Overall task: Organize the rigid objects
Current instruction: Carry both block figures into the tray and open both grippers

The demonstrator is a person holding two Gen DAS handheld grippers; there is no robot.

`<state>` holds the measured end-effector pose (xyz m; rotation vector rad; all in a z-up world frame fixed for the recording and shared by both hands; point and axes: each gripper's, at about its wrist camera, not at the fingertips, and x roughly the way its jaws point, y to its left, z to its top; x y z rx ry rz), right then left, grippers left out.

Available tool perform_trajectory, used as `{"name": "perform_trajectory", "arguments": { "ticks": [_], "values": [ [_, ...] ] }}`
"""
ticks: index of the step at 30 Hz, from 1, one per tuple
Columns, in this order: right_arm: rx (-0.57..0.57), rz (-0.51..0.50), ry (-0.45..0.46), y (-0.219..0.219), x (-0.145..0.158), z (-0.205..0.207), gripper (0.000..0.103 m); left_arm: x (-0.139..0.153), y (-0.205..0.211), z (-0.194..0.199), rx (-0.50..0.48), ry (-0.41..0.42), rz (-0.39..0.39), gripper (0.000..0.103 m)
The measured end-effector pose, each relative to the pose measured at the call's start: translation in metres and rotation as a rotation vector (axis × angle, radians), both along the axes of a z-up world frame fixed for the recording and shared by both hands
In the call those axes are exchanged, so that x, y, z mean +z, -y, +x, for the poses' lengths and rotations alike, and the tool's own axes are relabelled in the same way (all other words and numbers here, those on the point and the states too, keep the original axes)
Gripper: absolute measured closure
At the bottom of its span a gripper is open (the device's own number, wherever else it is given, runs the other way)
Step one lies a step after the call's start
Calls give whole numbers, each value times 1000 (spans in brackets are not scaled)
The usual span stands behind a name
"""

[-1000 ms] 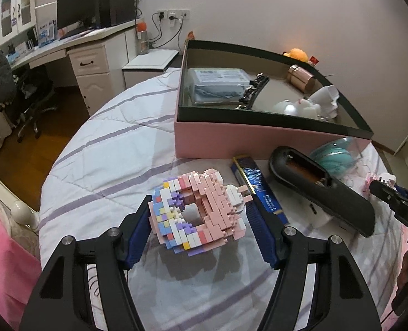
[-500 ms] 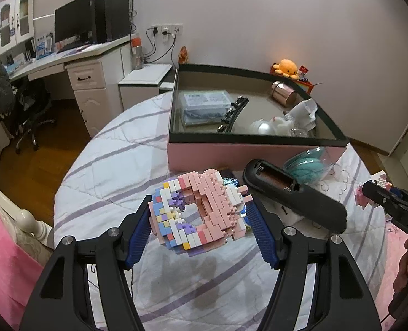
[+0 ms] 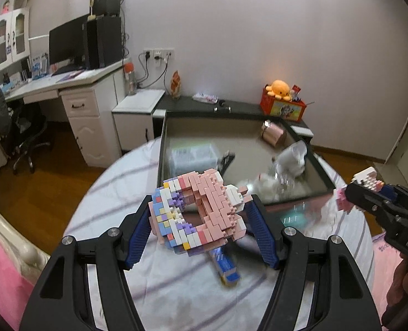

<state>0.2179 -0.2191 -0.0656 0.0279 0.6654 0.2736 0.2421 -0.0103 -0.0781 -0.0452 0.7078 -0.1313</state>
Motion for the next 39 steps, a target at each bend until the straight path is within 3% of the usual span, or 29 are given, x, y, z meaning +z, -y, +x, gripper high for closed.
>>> {"name": "perform_trajectory", "arguments": {
  "ticks": [10, 19, 25, 27, 30, 32, 35, 37, 39],
  "values": [
    [41, -10, 0, -13, 13, 82, 58, 12, 20, 81, -35, 21, -8, 35],
    [43, -30, -120, -17, -28, 158, 58, -29, 37, 146, -36, -72, 15, 35],
    [46, -41, -200, -15, -54, 181, 58, -59, 41, 165, -43, -179, 50, 34],
    [48, -48, -214, -15, -58, 182, 58, -64, 43, 166, -37, -191, 84, 30],
    [41, -46, -226, -12, -63, 182, 57, -64, 38, 162, -14, -188, 101, 15],
    [53, -36, -223, -11, -63, 180, 54, -60, 34, 155, -8, -171, 95, 7],
    [51, -39, -206, -14, -58, 174, 40, -52, 23, 140, 0, -144, 69, 6],
    [37, -28, -186, -14, -52, 168, 22, -45, 14, 130, 23, -125, 55, 0],
    [28, -4, -179, -14, -46, 159, 10, -35, 6, 115, 36, -98, 42, 0]
  ]
}}
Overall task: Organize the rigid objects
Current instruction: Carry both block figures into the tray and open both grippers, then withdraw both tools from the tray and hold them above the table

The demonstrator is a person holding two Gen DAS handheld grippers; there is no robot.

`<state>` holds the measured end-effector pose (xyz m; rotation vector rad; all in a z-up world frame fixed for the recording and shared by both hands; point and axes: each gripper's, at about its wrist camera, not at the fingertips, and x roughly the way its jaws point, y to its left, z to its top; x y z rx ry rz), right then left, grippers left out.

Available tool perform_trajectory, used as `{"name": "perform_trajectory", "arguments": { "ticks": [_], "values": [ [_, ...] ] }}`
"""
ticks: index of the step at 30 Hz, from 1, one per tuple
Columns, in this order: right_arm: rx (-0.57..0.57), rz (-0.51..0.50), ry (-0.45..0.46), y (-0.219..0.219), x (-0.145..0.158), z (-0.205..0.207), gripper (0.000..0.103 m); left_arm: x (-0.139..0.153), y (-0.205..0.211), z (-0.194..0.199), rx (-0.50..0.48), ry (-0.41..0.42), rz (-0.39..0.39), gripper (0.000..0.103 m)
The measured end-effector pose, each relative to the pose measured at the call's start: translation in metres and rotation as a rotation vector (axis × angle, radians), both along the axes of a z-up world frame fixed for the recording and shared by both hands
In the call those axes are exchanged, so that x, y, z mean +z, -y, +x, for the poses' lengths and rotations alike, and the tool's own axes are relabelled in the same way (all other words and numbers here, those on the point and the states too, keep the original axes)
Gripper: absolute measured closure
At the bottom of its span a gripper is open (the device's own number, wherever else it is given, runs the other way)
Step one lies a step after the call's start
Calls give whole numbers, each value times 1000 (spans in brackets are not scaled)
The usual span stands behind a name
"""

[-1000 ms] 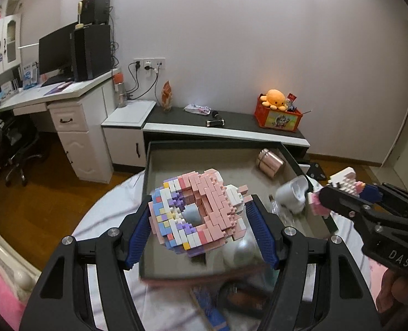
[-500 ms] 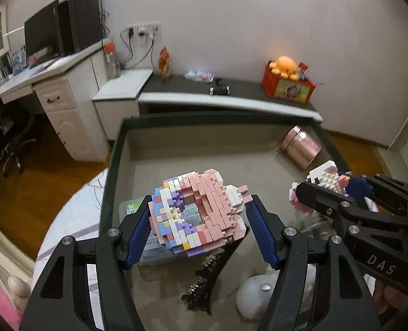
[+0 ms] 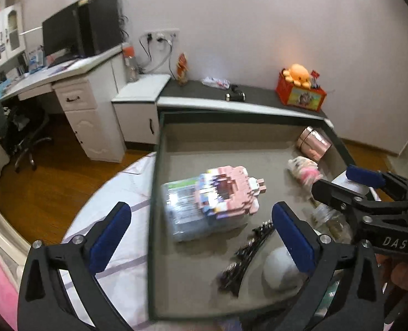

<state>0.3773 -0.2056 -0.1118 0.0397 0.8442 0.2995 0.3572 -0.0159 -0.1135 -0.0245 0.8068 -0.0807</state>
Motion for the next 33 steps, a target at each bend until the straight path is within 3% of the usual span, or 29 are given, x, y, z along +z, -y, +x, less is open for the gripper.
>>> {"name": "perform_trajectory", "arguments": {
  "ticks": [2, 7, 18, 26, 33],
  "values": [
    [-12, 14, 13, 0, 6, -10, 0, 11, -6, -20, 6, 27, -22, 0],
    [-46, 57, 60, 2, 24, -46, 0, 29, -13, -58, 13, 64, -40, 0],
    [-156, 114, 190, 26, 60, -175, 0, 66, -9, -154, 8, 139, -59, 0],
    [-234, 71, 242, 38, 63, -251, 0, 83, -5, -217, 9, 181, -46, 0],
    [-240, 37, 244, 37, 55, -286, 0, 77, 2, -242, 7, 163, -29, 0]
  ]
}}
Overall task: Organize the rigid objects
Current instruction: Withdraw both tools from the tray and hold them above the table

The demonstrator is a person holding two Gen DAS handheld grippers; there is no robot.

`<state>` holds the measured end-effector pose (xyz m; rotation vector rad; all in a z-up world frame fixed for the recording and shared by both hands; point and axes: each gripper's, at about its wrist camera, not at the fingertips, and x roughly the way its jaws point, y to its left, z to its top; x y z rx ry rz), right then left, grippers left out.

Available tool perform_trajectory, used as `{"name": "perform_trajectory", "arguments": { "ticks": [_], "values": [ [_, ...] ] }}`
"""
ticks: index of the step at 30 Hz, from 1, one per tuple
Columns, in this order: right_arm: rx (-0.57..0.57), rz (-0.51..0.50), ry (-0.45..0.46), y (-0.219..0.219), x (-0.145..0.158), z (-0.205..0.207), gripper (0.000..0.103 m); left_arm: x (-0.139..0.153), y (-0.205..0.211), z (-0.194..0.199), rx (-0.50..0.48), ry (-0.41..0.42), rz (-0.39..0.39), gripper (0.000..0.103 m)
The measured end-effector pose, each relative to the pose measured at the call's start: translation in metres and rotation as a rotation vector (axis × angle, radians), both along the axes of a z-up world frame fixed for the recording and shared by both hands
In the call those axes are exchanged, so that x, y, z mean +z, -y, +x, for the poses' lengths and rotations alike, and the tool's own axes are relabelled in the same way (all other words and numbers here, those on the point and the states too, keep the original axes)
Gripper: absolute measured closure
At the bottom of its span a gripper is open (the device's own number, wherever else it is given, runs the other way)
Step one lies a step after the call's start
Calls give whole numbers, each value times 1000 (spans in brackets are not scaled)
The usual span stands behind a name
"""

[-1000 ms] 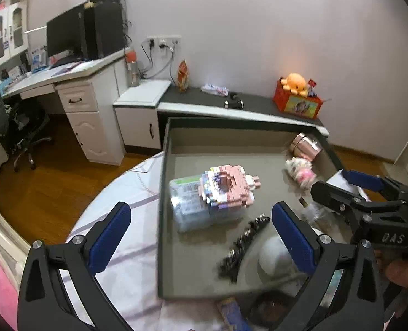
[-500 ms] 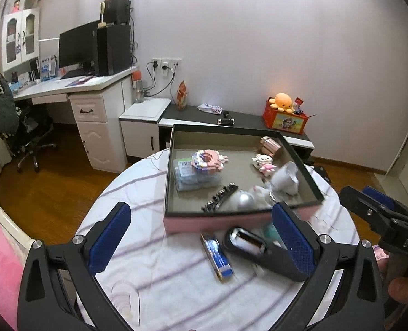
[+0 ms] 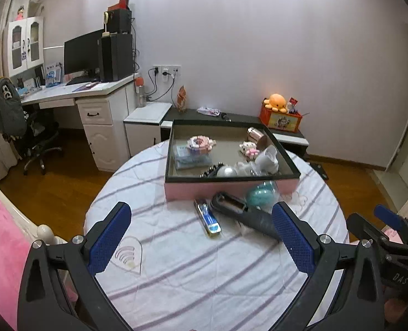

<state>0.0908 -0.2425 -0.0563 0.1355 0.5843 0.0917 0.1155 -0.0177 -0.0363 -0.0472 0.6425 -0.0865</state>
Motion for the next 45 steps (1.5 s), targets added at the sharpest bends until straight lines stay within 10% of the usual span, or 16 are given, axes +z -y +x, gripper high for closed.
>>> {"name": "perform_trajectory", "arguments": {
  "ticks": [45],
  "values": [
    [30, -33, -14, -11, -2, -3, 0, -19, -3, -8, 10, -44, 0, 0]
  ]
}}
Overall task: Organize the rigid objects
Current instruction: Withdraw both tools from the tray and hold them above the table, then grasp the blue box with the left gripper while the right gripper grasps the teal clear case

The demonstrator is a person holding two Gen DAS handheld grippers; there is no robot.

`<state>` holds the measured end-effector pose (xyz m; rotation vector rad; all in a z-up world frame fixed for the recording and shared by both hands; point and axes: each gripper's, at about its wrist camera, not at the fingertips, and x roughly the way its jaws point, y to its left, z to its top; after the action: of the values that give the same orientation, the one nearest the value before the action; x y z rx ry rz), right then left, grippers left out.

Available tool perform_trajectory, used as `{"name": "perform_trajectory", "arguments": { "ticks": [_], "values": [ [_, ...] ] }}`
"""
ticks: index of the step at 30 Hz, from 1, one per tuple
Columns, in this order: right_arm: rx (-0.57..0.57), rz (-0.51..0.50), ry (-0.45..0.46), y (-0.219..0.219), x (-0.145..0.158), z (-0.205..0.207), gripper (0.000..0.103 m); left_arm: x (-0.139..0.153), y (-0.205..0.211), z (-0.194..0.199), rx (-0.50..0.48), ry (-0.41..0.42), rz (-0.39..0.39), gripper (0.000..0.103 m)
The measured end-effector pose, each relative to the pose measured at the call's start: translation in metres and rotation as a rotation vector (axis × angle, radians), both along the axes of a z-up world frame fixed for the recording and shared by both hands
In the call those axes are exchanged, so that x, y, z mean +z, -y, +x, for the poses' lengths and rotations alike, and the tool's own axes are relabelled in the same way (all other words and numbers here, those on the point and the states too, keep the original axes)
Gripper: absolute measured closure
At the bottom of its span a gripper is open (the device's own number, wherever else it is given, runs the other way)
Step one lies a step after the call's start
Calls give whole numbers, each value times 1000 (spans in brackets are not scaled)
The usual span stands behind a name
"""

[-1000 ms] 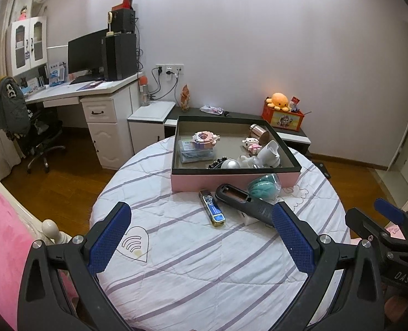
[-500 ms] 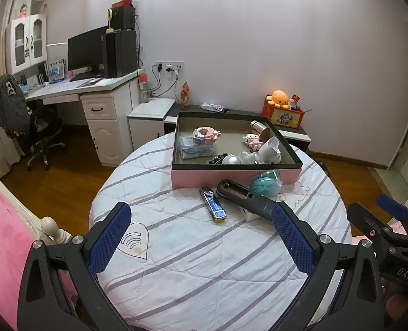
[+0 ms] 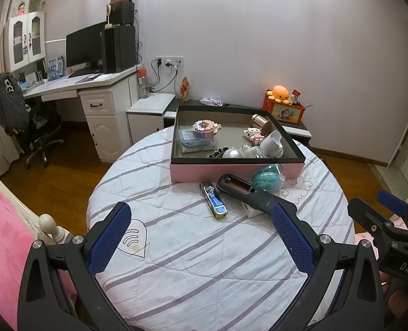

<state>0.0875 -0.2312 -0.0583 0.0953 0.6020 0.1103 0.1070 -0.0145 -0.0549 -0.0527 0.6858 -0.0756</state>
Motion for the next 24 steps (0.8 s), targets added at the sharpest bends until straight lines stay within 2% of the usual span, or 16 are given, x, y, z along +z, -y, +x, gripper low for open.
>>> {"name": "perform_trajectory", "arguments": {
  "ticks": [10, 24],
  "values": [
    [-19, -14, -70, 7, -23, 36, 0, -33, 2, 28, -9, -69, 12, 0],
    [17, -1, -231, 1, -77, 136, 0, -111, 19, 101, -21, -221, 27, 0]
  ]
}}
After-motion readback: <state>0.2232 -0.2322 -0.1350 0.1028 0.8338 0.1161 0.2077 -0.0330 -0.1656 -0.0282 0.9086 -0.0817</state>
